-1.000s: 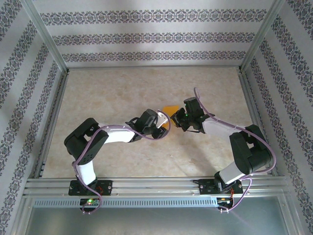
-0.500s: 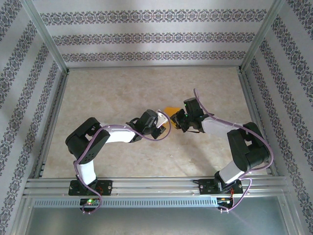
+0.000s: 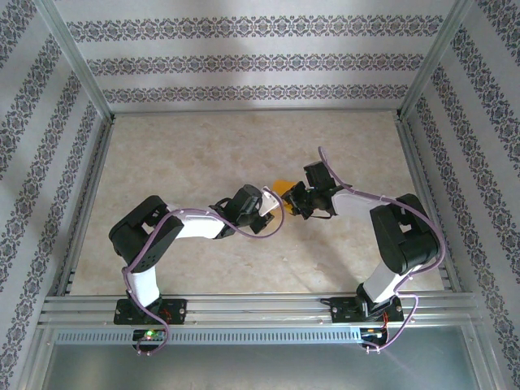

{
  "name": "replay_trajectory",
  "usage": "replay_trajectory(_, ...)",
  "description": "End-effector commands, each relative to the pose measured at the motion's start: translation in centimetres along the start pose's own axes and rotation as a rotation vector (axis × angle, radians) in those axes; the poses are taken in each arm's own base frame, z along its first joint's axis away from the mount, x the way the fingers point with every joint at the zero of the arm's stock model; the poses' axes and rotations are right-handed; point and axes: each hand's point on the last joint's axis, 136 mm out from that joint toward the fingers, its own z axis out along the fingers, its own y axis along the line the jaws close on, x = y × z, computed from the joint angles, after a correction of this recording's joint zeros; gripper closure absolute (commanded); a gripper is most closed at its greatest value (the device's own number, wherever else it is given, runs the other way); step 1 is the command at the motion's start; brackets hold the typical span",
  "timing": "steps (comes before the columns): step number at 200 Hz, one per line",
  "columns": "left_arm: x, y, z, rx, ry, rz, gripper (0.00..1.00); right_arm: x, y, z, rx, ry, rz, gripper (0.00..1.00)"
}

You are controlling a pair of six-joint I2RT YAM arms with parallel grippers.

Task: Fold a paper plane with a square sheet of paper (pick it up from the middle)
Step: Fold the wing for the fifth time at the center of the table.

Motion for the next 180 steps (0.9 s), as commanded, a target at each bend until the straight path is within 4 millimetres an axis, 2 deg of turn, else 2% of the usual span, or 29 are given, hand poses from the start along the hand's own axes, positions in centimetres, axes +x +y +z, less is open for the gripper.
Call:
replay_trajectory(1,0.2,-0.8,0.2,0.009,-0.012,0.066,0.78,-0.1,0.6,-0.2,-0.004,0.016,-0.008,0.82)
replay_trajectory(40,0.9,-0.9,0.4,-0.002,0.006,0.108,0.75,-0.1,0.6,-0.5,-0.005,0.019,-0.007,0.89)
replay_trajectory(129,1.2,-0.6,0.4,-0.029,-0.011,0.121,0.70,-0.1,0.8,-0.4,-0.011,0.030,0.005,0.89)
replay_trajectory(180,0.6,-0.3,0.0,-0.045,-0.034,0.120,0.82,-0.2,0.8,-0.5,-0.011,0.031,0.010,0.89)
